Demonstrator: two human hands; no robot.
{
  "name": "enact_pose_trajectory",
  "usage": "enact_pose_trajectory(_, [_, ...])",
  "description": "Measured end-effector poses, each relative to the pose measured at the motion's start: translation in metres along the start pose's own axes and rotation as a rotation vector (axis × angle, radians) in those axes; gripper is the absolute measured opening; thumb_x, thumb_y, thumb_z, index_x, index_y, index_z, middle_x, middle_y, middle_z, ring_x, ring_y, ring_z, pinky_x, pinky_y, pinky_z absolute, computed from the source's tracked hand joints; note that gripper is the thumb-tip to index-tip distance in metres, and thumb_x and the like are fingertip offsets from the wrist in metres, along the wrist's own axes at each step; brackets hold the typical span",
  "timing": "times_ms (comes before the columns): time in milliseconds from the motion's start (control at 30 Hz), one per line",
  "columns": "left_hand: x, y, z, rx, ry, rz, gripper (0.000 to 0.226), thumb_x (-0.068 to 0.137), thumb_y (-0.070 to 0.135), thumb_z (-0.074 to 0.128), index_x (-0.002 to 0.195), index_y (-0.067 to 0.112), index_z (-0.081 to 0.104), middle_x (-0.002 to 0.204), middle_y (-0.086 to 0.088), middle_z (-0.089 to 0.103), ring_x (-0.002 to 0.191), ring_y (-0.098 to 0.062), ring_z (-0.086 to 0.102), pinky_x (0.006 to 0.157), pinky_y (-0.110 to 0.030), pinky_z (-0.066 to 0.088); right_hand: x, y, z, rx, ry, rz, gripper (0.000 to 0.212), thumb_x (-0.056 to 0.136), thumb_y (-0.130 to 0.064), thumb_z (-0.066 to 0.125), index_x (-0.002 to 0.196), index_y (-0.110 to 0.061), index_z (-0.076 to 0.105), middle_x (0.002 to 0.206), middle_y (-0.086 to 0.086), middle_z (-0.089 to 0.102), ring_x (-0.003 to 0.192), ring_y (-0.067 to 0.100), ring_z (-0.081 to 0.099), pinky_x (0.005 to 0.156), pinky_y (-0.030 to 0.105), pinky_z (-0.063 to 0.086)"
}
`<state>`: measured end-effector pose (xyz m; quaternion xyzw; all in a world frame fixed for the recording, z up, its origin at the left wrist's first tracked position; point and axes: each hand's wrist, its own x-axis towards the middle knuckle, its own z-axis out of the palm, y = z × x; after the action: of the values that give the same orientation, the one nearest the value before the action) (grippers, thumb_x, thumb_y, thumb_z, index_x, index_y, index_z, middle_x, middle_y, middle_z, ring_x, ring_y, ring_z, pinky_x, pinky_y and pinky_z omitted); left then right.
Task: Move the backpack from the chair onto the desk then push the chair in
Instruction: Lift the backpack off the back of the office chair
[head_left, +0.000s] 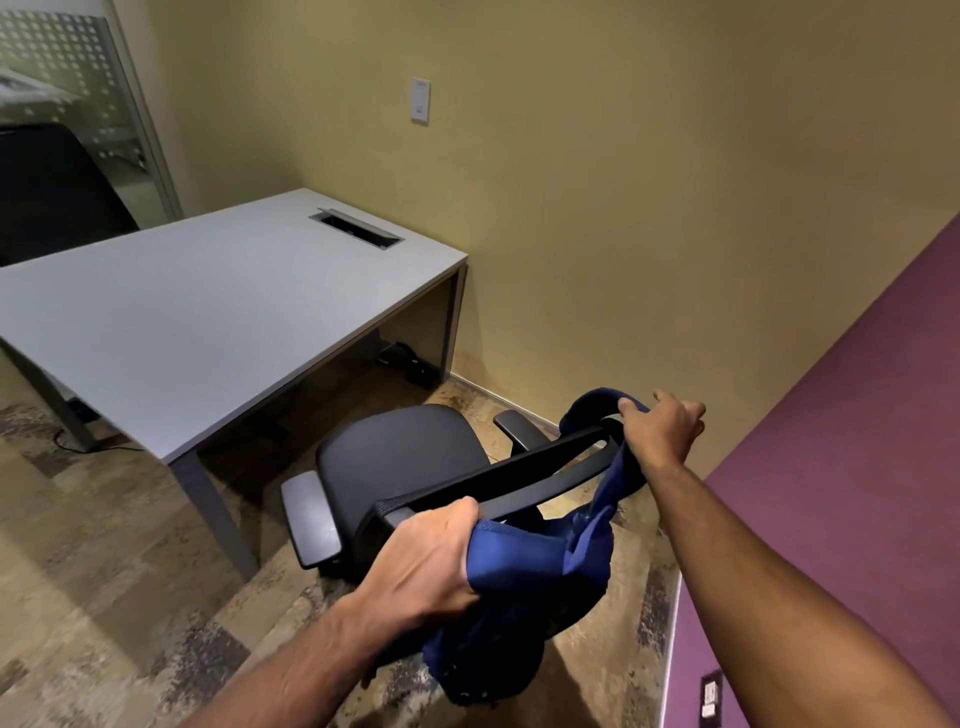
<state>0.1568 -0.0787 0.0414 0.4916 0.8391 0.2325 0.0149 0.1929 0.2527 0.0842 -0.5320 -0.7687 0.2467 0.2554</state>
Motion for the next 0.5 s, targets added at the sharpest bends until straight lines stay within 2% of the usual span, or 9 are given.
enact_pose_trajectory(133, [0.010,0.026,0.004,-0.037,-0.002,0.055,0.041,0.073,0.043,0.064,0.100,0.022,0.040,0.092,0.005,0.054,0.086,-0.022,0.057,0.071,-0.028,0.034,0.007,0.018,-0.003,0.044,0.069,0.107,0.038,0.090,-0.024,0.071,0.123,-0.007,0.065,0.139,0.018,0.037,0.124,0.037,0.040,0.089,0.045,0.050])
enact_pose_trajectory(267, [0.023,0.042,0.007,-0.225,0.000,0.021,0.038,0.072,0.041,0.063,0.092,0.025,0.034,0.084,0.009,0.048,0.079,-0.019,0.051,0.069,-0.037,0.038,0.012,0.053,-0.015,0.016,0.001,0.228,0.033,0.089,-0.023,0.070,0.119,-0.010,0.064,0.142,0.019,0.034,0.126,0.040,0.036,0.087,0.043,0.046])
enact_pose_trajectory(367, [0.033,0.054,0.011,-0.368,0.011,-0.067,0.042,0.071,0.039,0.070,0.091,0.028,0.035,0.085,0.008,0.050,0.079,-0.016,0.050,0.068,-0.039,0.042,0.010,0.080,-0.022,-0.060,-0.164,0.114,0.037,0.088,-0.034,0.069,0.121,-0.016,0.067,0.138,0.019,0.047,0.128,0.040,0.041,0.095,0.039,0.043])
enact_pose_trajectory(433, [0.041,0.065,0.012,-0.420,0.007,-0.091,0.043,0.070,0.032,0.074,0.092,0.027,0.038,0.086,0.007,0.053,0.079,-0.014,0.052,0.065,-0.036,0.041,0.008,0.101,-0.022,-0.153,-0.322,-0.003,0.037,0.084,-0.042,0.065,0.114,-0.022,0.069,0.130,0.017,0.058,0.119,0.038,0.053,0.097,0.040,0.046])
enact_pose_trajectory(500, [0.050,0.076,0.011,-0.482,-0.015,-0.106,0.041,0.069,0.024,0.075,0.091,0.025,0.040,0.083,0.004,0.056,0.075,-0.011,0.054,0.061,-0.035,0.042,0.003,0.125,-0.020,-0.240,-0.488,-0.139,0.036,0.087,-0.029,0.062,0.121,-0.022,0.068,0.132,0.013,0.063,0.118,0.034,0.059,0.100,0.037,0.049])
